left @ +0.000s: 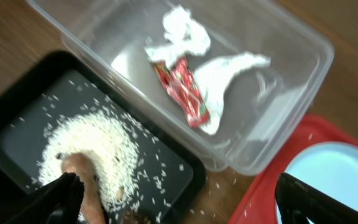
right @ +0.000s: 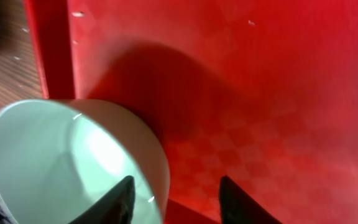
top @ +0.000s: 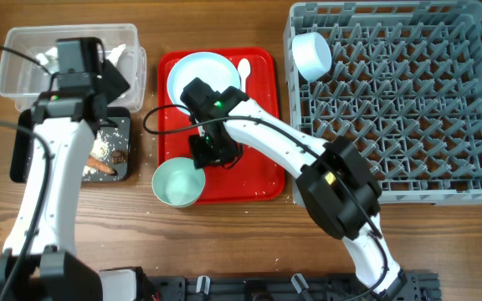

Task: Sort waste into correct bins and load items into the dishwasher rack
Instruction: 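Return the right gripper to the red tray and grasp the mint-green bowl, then carry the mint-green bowl into the rack beside the light-blue bowl and release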

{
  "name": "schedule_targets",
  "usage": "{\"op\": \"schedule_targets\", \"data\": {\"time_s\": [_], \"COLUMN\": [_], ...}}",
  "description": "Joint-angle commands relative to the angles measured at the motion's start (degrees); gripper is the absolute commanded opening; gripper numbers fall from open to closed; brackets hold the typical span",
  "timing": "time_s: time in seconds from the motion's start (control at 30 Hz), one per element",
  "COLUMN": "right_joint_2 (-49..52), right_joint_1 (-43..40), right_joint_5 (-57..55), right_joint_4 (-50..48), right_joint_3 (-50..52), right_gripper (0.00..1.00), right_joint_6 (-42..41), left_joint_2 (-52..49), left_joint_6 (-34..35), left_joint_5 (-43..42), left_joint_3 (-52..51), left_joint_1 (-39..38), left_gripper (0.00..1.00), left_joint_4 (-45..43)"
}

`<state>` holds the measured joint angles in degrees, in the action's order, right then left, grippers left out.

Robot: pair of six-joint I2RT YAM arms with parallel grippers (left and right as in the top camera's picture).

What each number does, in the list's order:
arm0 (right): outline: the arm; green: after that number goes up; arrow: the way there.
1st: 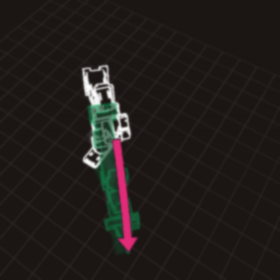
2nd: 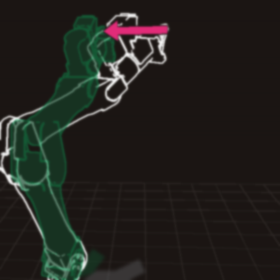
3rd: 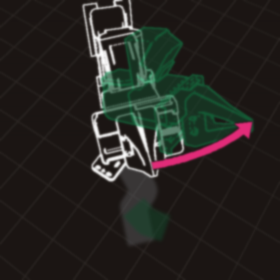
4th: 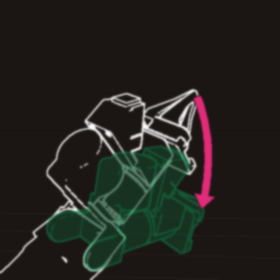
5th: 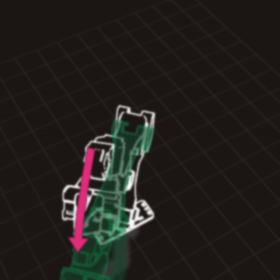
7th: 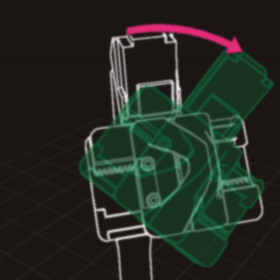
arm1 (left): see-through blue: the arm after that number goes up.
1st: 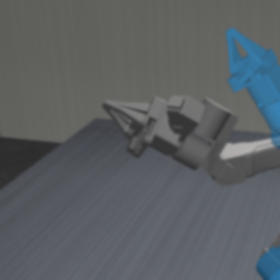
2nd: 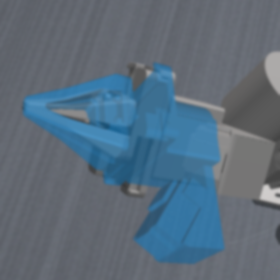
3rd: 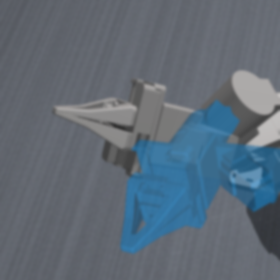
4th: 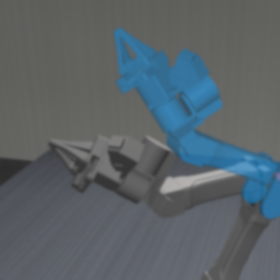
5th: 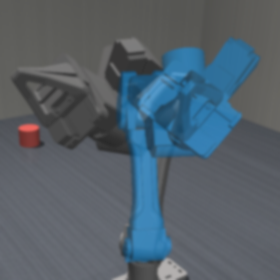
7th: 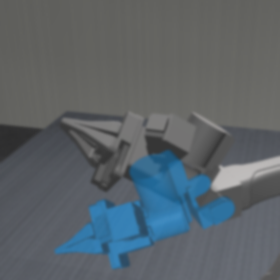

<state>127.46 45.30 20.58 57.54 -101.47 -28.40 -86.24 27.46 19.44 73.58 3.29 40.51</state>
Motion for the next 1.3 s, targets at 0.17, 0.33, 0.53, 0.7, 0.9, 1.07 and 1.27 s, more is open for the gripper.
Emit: {"op": "schedule_targets", "data": {"time_s": [0.17, 0.33, 0.53, 0.7, 0.9, 1.07, 1.27], "right_joint_2": [1.03, 1.79, 3.30, 3.98, 3.76, 1.77, -3.69], "right_joint_1": [0.17, 0.17, 0.17, -0.22, -1.44, -2.43, -3.52], "right_joint_5": [0.96, 0.94, 0.96, 1.81, 3.13, 1.84, -5.20], "right_joint_4": [-0.07, -0.20, -1.07, -0.96, -0.96, -0.81, 1.60], "right_joint_3": [-0.02, -0.02, -0.02, -0.02, -1.07, -1.33, -2.97], "right_gripper": [0.04, 0.04, 0.48, 0.29, 0.04, 0.06, 0.04], "right_joint_6": [-0.13, -0.26, -1.60, -1.55, -1.57, 0.46, 3.58], "left_joint_2": [1.92, 1.92, 1.92, 1.92, 1.92, 1.92, 1.92], "left_joint_6": [0.90, 0.90, 0.90, 0.90, 0.90, 0.90, 0.90], "left_joint_5": [2.27, 2.27, 2.27, 2.27, 2.27, 2.25, 2.27], "left_joint_3": [0.90, 0.90, 0.90, 0.90, 0.90, 0.90, 0.90], "left_joint_1": [3.65, 3.65, 3.65, 3.65, 3.65, 3.65, 3.65], "left_gripper": [1.00, 1.00, 1.00, 1.00, 1.00, 1.00, 1.00], "left_joint_4": [-0.42, -0.39, -0.39, -0.39, -0.39, -0.39, -0.39]}}
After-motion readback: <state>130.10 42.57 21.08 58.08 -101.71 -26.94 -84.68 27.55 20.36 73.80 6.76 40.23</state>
